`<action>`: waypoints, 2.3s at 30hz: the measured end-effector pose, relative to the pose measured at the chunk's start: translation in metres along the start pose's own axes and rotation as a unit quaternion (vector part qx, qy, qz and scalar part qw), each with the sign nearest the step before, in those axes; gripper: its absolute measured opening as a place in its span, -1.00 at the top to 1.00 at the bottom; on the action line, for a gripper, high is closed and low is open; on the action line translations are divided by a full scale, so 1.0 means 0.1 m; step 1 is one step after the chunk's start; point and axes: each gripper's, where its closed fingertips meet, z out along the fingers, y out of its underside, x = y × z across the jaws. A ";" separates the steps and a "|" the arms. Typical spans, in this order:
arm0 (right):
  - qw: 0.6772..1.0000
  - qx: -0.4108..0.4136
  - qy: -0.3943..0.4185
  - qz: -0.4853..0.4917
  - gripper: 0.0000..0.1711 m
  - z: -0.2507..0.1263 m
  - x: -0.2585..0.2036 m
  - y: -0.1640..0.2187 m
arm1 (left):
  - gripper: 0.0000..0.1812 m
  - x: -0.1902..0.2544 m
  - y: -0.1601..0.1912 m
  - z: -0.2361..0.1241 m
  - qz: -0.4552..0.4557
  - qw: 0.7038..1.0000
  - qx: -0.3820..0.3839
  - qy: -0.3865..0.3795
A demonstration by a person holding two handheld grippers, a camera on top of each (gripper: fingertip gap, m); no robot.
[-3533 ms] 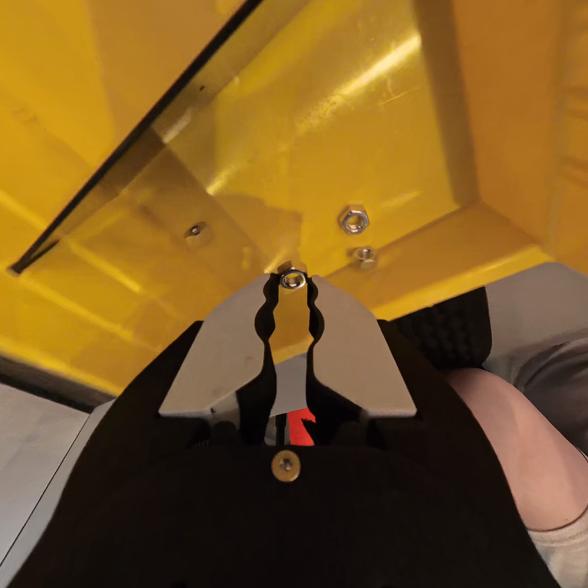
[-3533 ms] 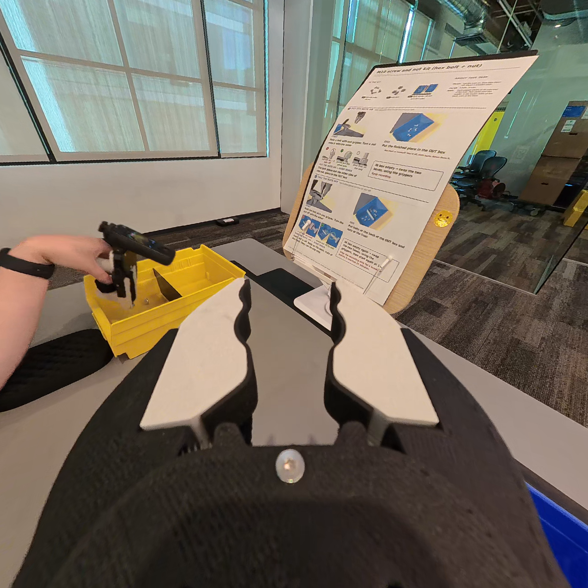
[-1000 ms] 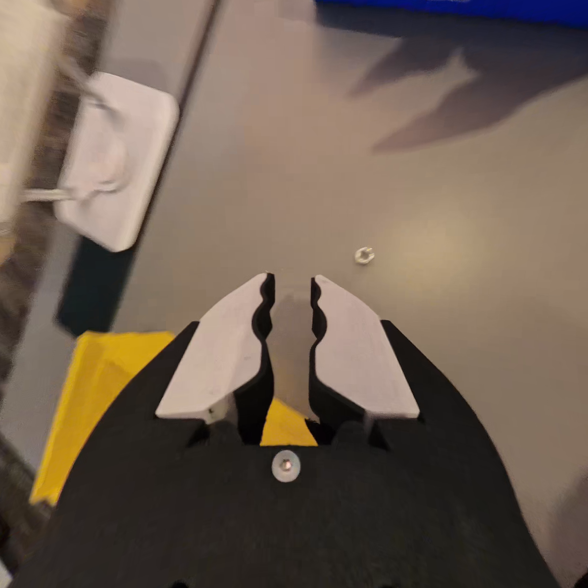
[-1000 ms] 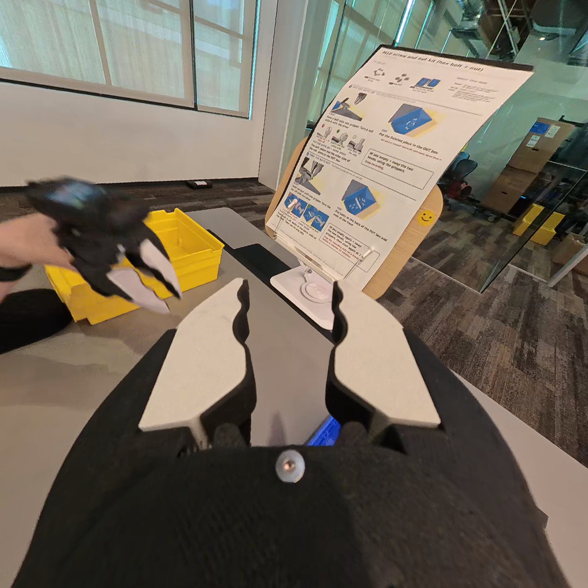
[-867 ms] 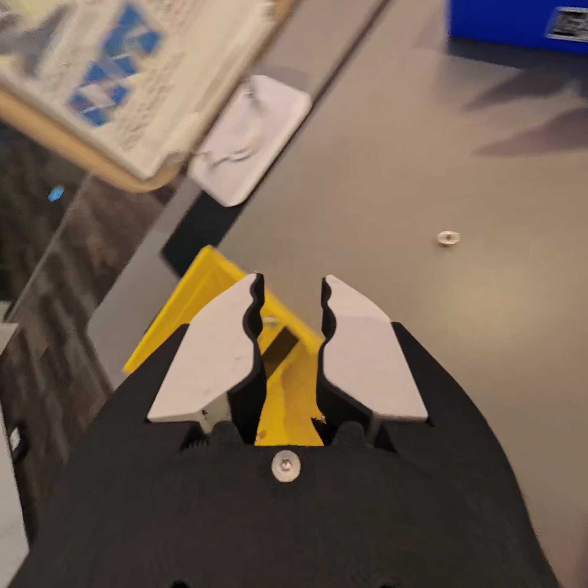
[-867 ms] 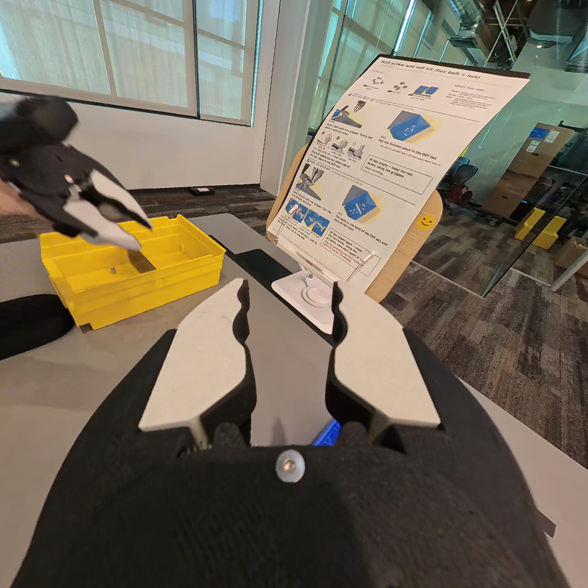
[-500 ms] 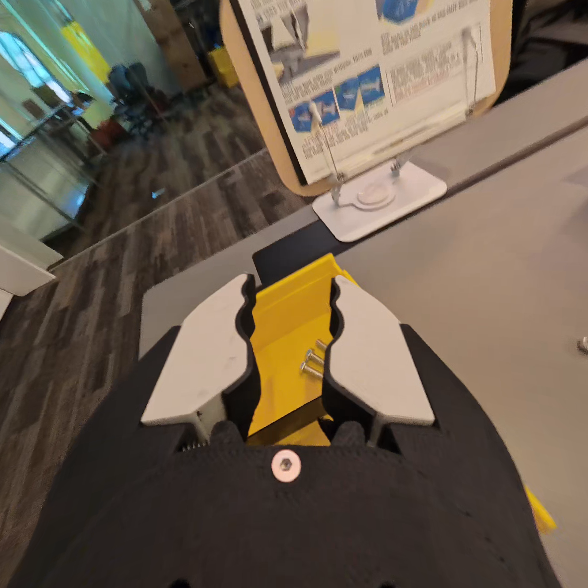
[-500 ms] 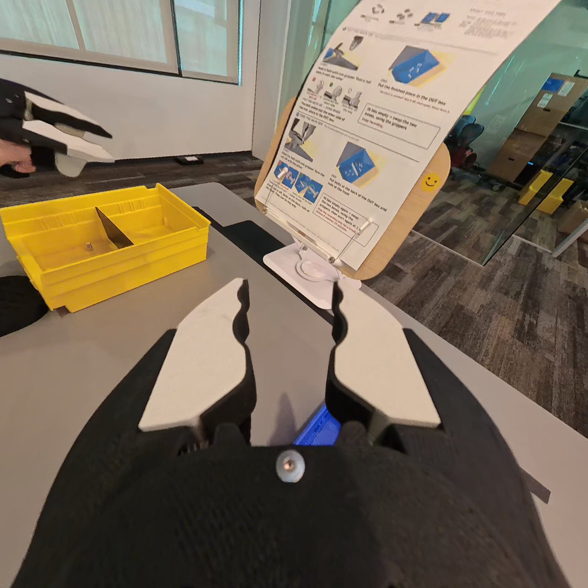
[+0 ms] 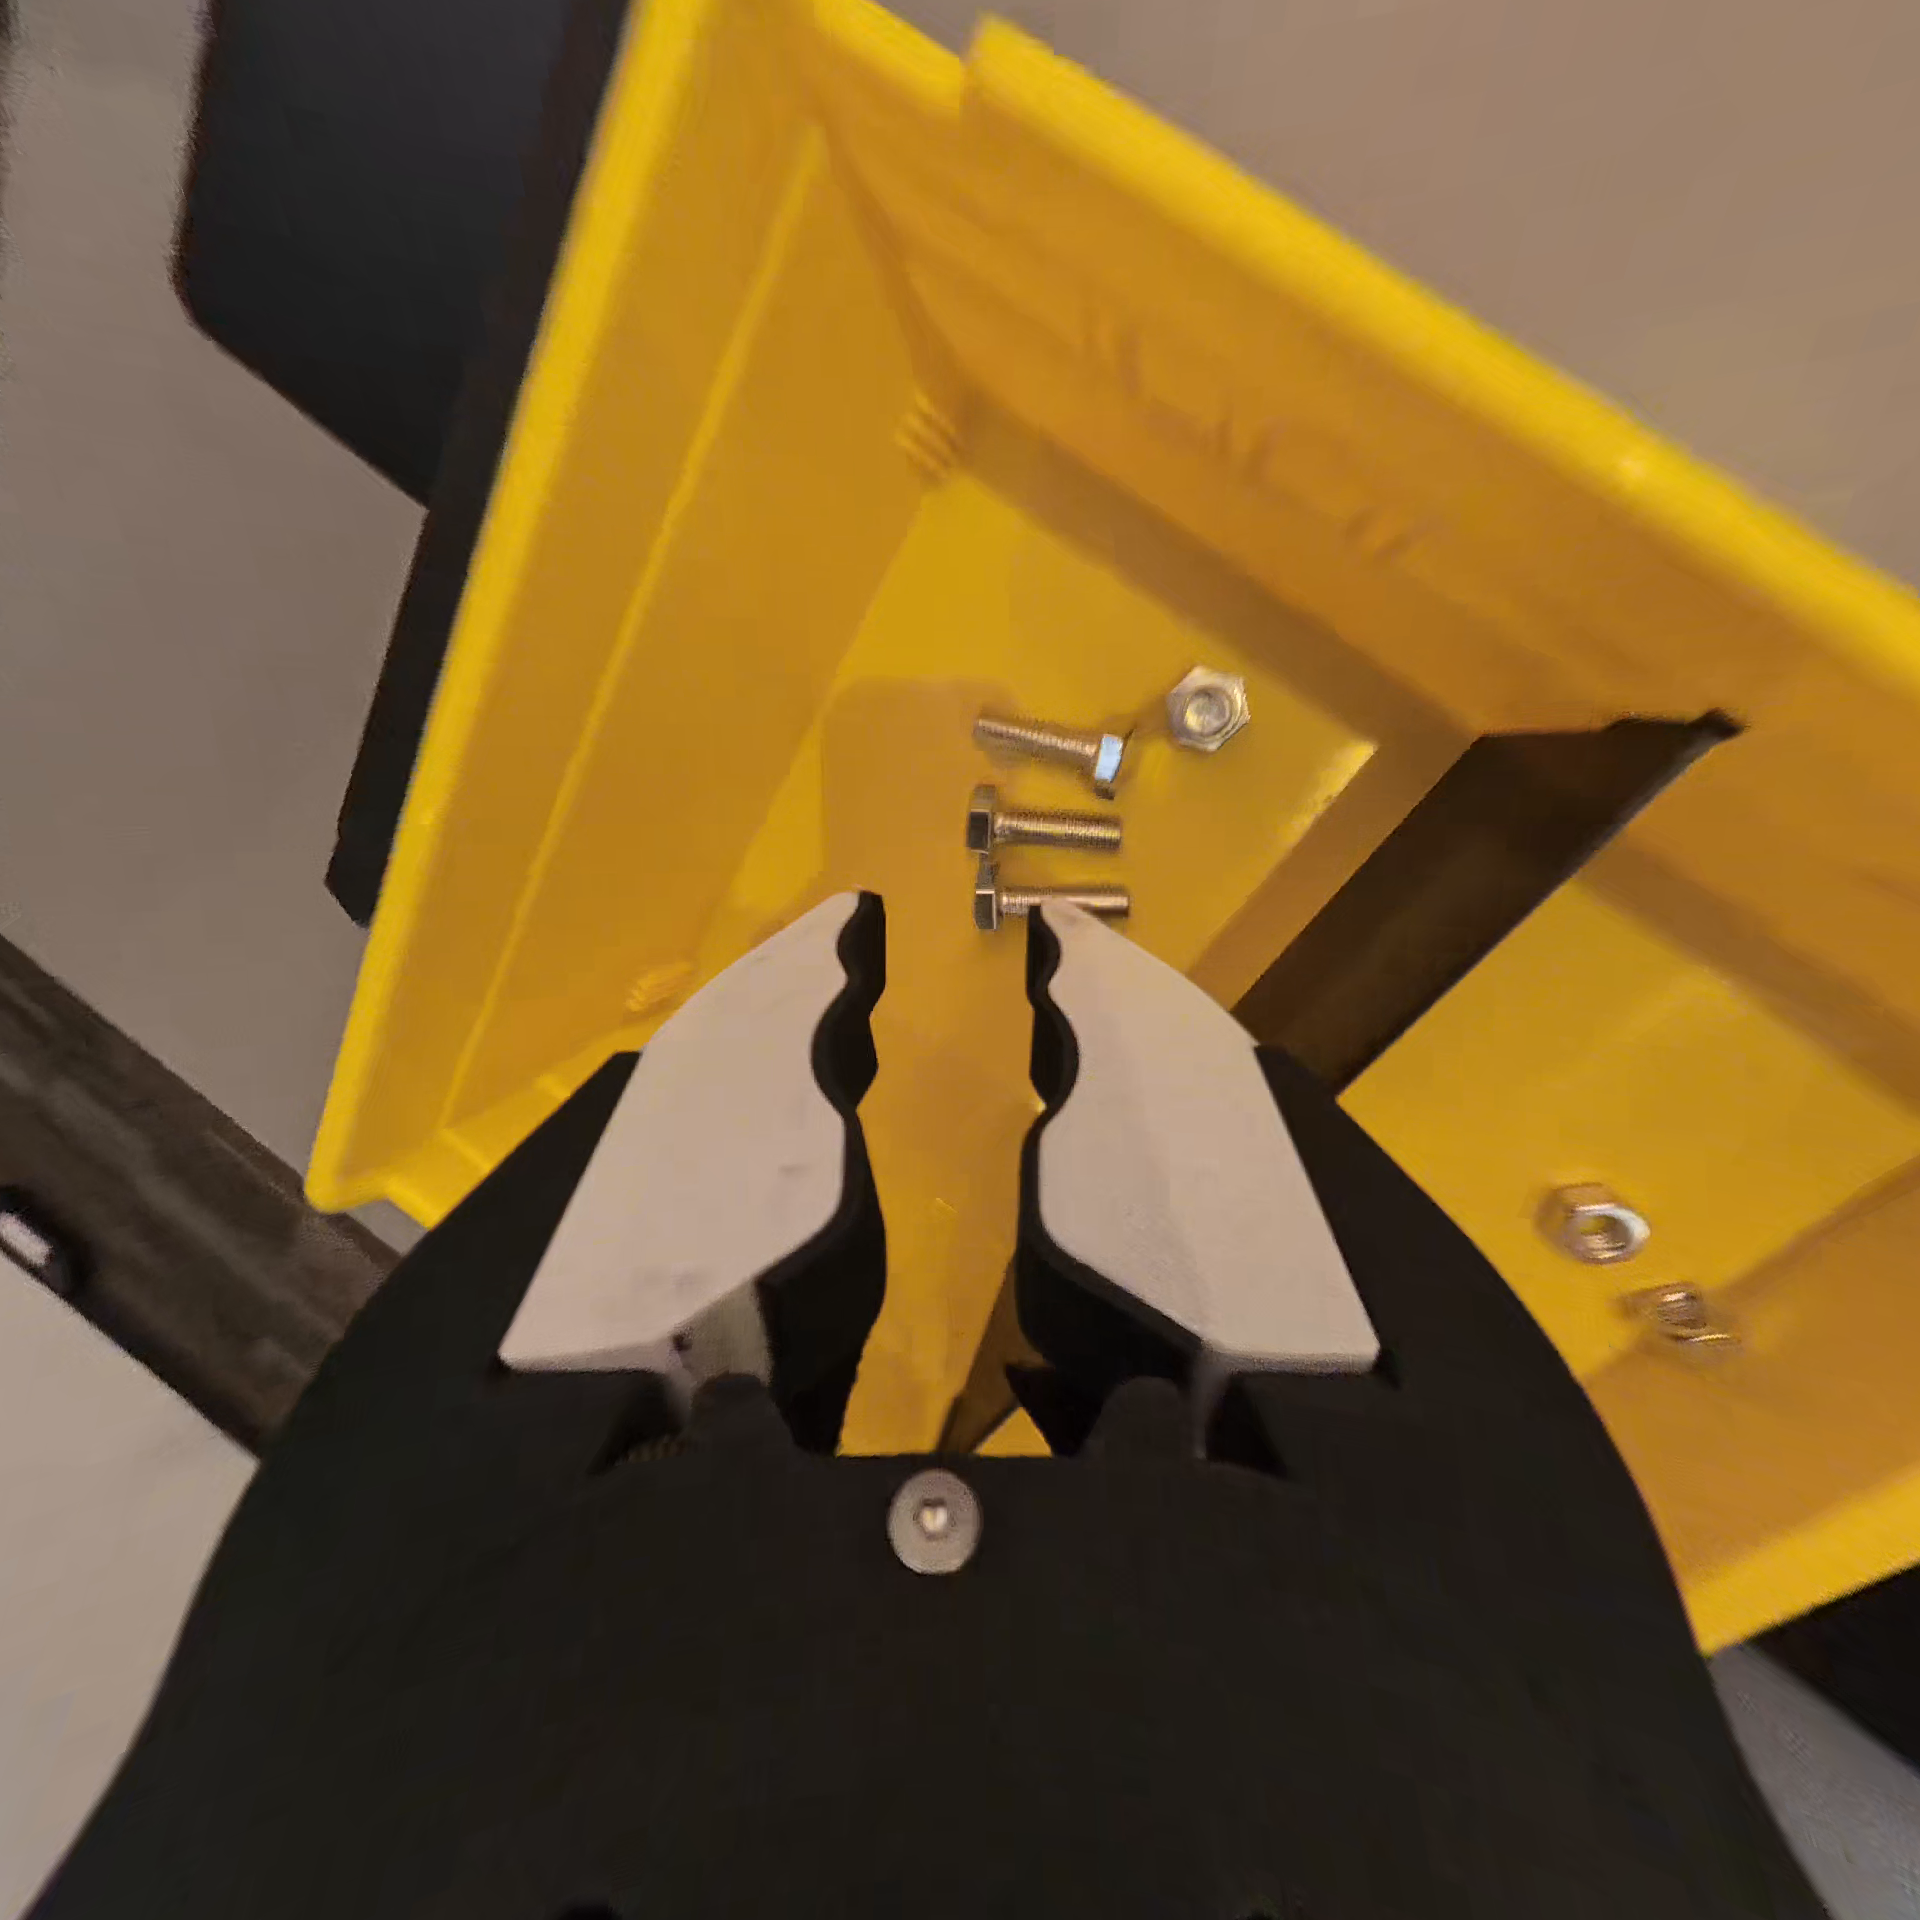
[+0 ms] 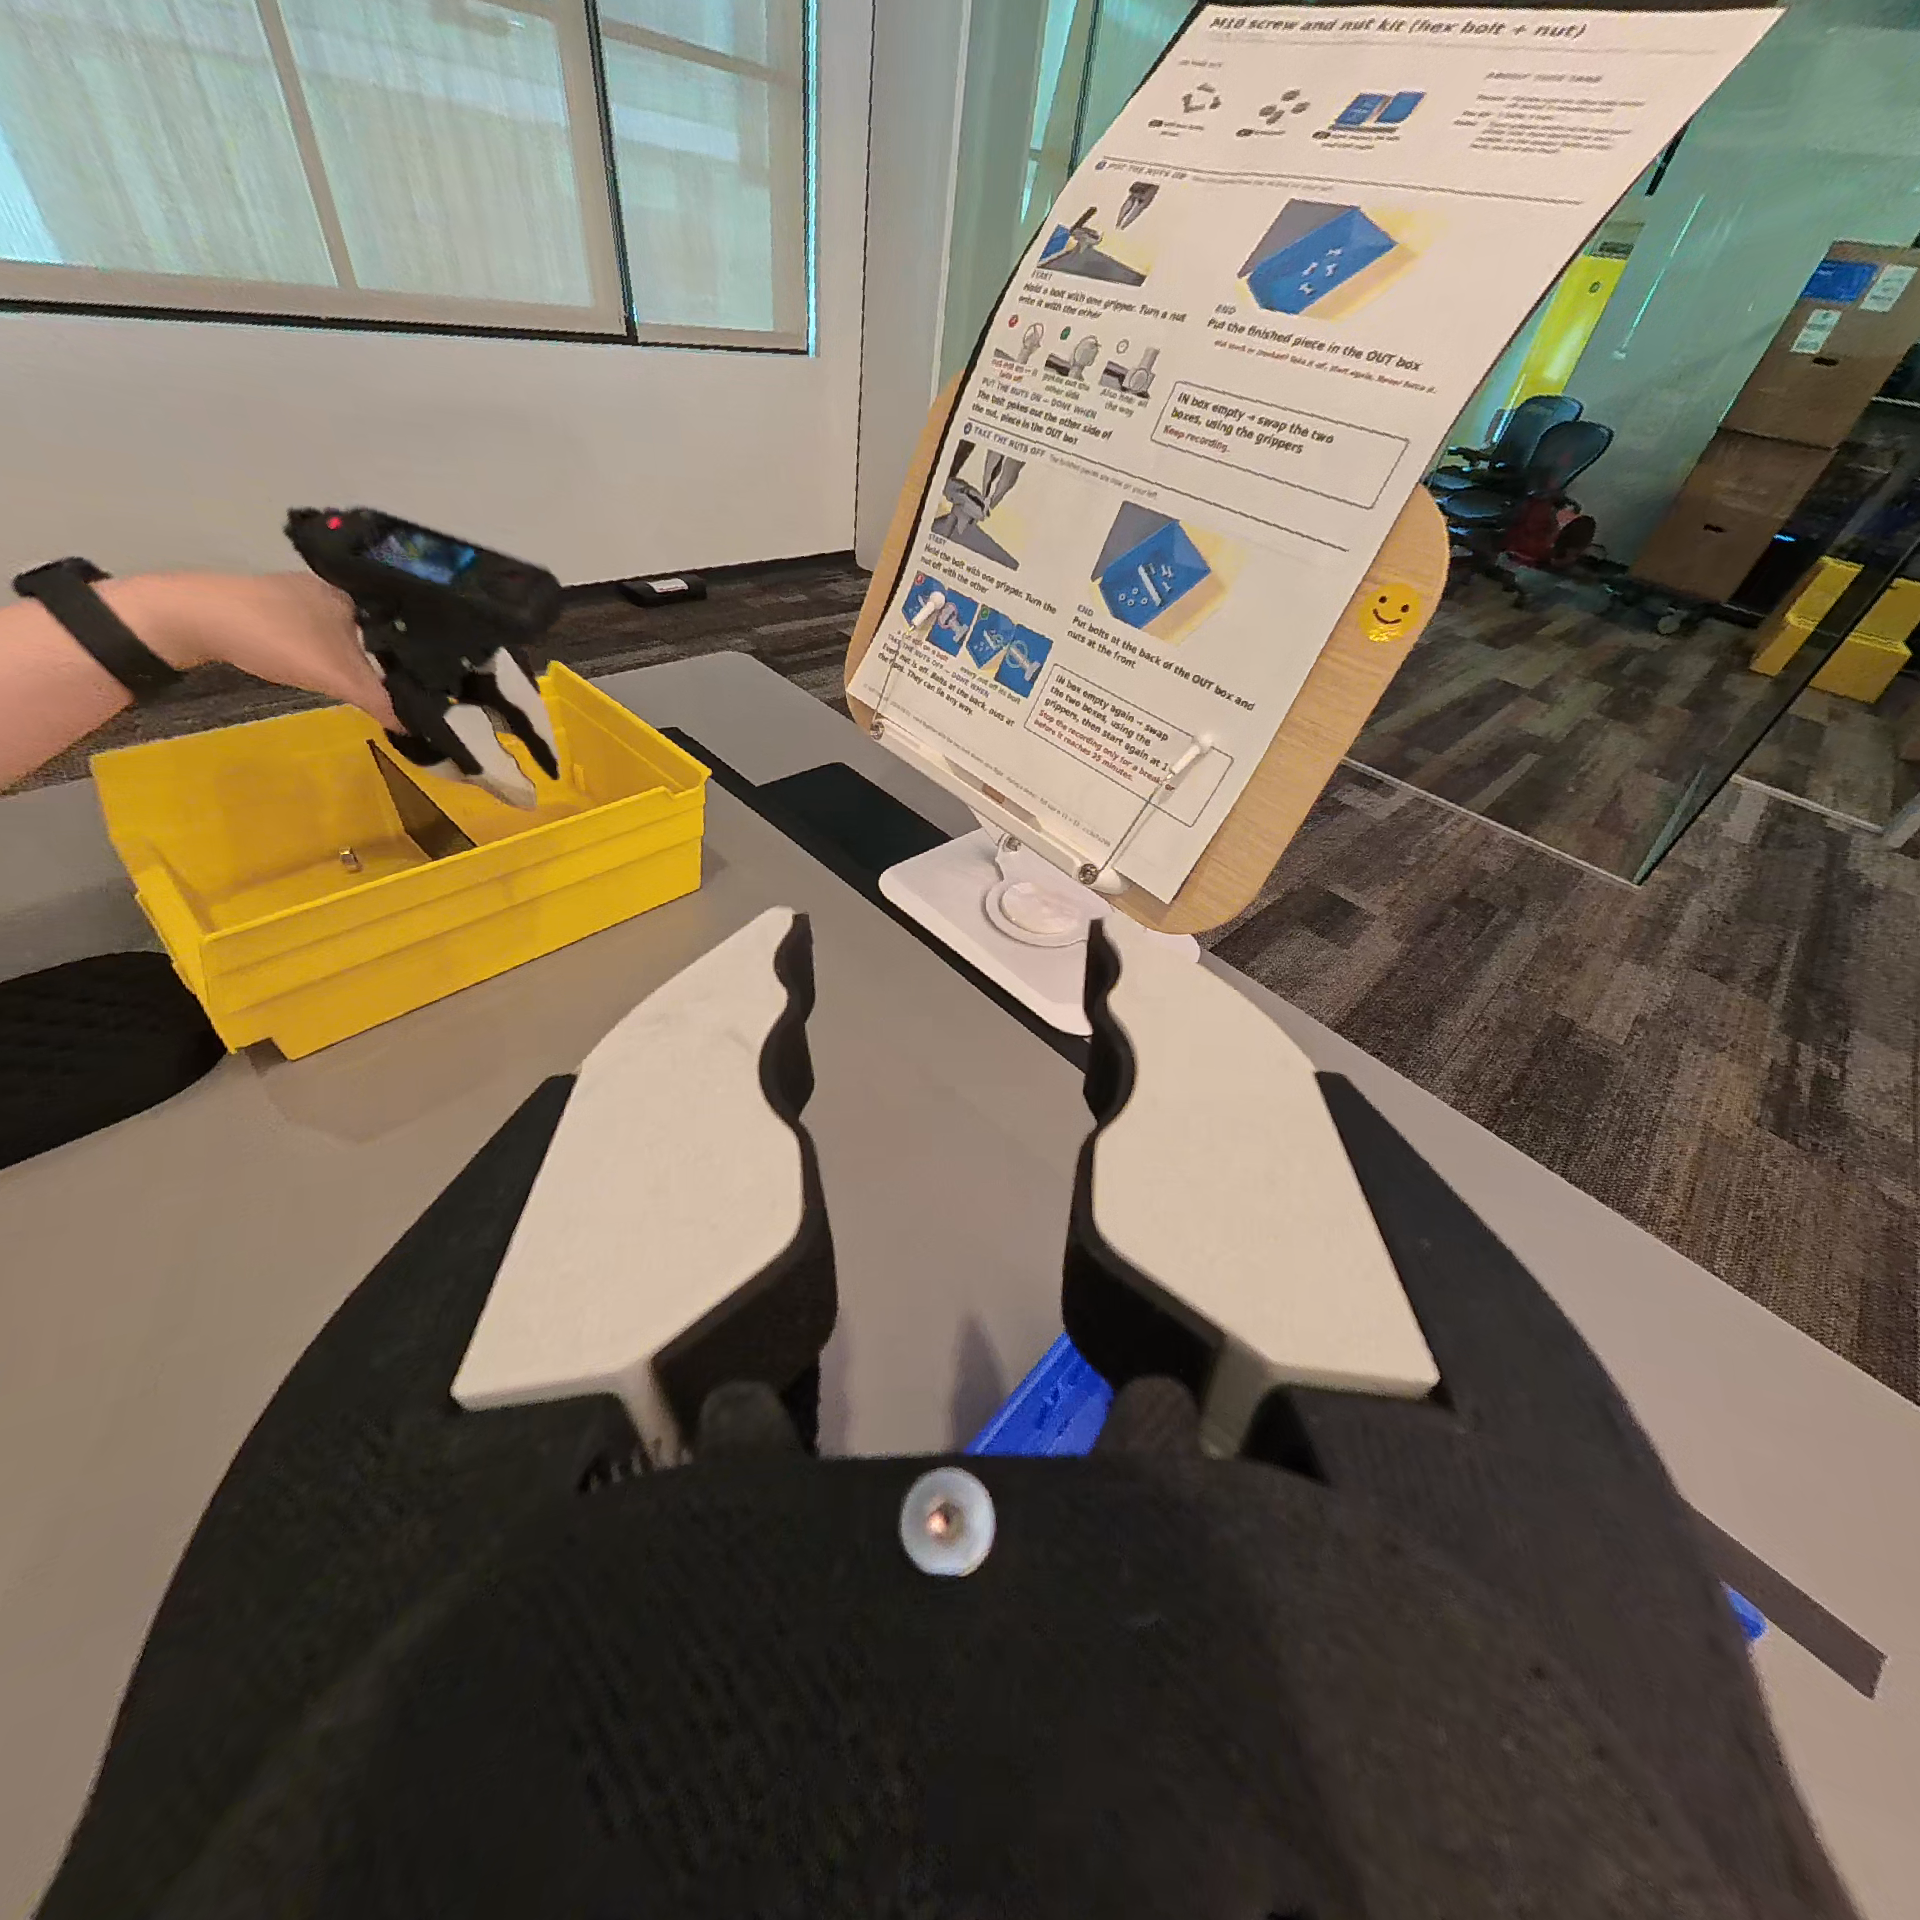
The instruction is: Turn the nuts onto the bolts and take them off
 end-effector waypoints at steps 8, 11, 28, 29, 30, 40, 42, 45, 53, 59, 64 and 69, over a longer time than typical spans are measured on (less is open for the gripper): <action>1.000 0.006 -0.006 -0.003 0.40 -0.01 -0.03 -0.04 | 0.78 0.00 0.09 0.44 0.059 0.997 -0.025 0.033; 1.000 0.006 -0.007 -0.005 0.40 -0.01 -0.04 -0.04 | 0.76 0.00 0.15 0.50 0.075 0.995 -0.054 0.044; 1.000 -0.003 -0.015 -0.013 0.40 0.10 -0.10 -0.03 | 0.94 -0.23 0.05 0.13 -0.011 0.999 0.022 0.027; 1.000 0.000 -0.018 -0.015 0.41 0.13 -0.13 -0.05 | 0.94 -0.28 -0.01 -0.02 -0.030 0.998 0.050 0.015; 1.000 0.005 -0.024 -0.019 0.41 0.16 -0.18 -0.07 | 0.94 -0.32 -0.09 -0.20 -0.055 0.995 0.084 0.007; 0.935 0.095 -0.173 -0.295 0.36 0.81 -1.72 -0.06 | 0.94 1.27 -1.39 -1.72 -0.141 0.864 0.385 0.291; 0.913 0.105 -0.172 -0.354 0.40 0.89 -1.94 0.04 | 0.94 1.59 -1.54 -1.75 -0.132 0.856 0.376 0.328; 0.897 0.130 -0.171 -0.385 0.50 0.92 -2.11 0.06 | 0.94 1.94 -1.66 -1.77 -0.126 0.843 0.354 0.385; 0.892 0.095 -0.206 -0.392 0.88 0.93 -2.14 0.23 | 0.94 2.26 -1.71 -1.80 -0.108 0.833 0.341 0.422; 0.951 0.005 -0.245 -0.190 0.88 1.14 -1.89 0.37 | 0.66 1.92 -1.72 -1.95 -0.139 0.840 0.403 0.337; 0.955 -0.184 -0.232 -0.020 0.88 1.70 -1.64 1.36 | 0.18 1.64 -1.70 -2.45 -0.120 0.831 0.503 0.205; 0.937 -0.274 -0.215 0.001 0.88 1.84 -1.53 2.03 | 0.06 1.72 -1.66 -2.57 -0.096 0.821 0.537 0.167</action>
